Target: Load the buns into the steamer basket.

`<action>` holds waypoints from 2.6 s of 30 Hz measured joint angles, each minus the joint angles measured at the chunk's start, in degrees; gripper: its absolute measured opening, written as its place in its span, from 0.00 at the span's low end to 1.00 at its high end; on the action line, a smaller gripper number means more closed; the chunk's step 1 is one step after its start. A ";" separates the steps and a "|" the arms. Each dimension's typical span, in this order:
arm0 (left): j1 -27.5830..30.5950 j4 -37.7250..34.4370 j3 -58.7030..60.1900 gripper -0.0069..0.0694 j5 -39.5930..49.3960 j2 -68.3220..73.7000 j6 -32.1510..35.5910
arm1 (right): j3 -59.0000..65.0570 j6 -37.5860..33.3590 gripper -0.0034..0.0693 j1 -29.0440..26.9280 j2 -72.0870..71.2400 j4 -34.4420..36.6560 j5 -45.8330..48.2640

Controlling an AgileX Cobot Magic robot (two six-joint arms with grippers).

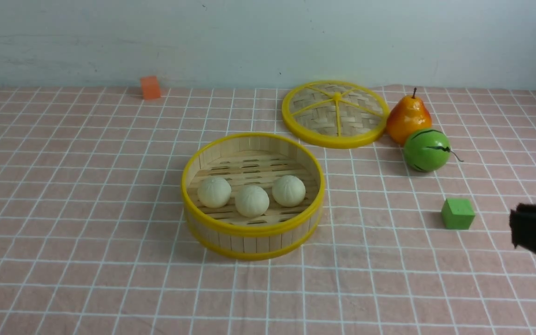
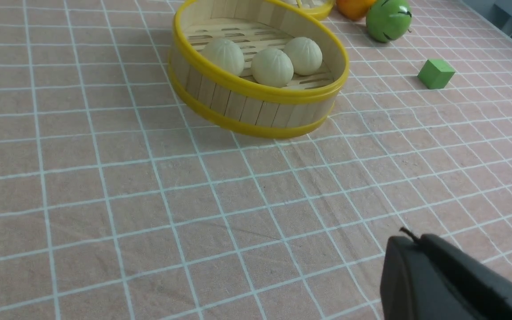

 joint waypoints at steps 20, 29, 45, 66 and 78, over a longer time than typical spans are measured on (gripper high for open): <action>0.00 0.00 0.00 0.12 0.07 0.00 0.00 | 14.82 7.01 0.02 0.00 -6.98 -1.47 -7.55; 0.00 0.00 0.00 0.13 0.08 0.00 0.00 | 36.10 25.89 0.02 -10.38 -20.33 -13.78 -22.36; 0.00 -0.05 0.00 0.14 0.18 0.00 0.00 | 43.44 47.68 0.02 -30.28 -34.17 -38.24 -11.29; 0.00 -0.16 0.00 0.18 0.23 0.00 0.00 | 43.08 47.19 0.03 -30.28 -34.17 -39.14 -9.47; 0.00 -0.16 0.00 0.20 0.23 0.00 0.00 | 43.08 47.17 0.04 -30.28 -34.17 -39.14 -9.42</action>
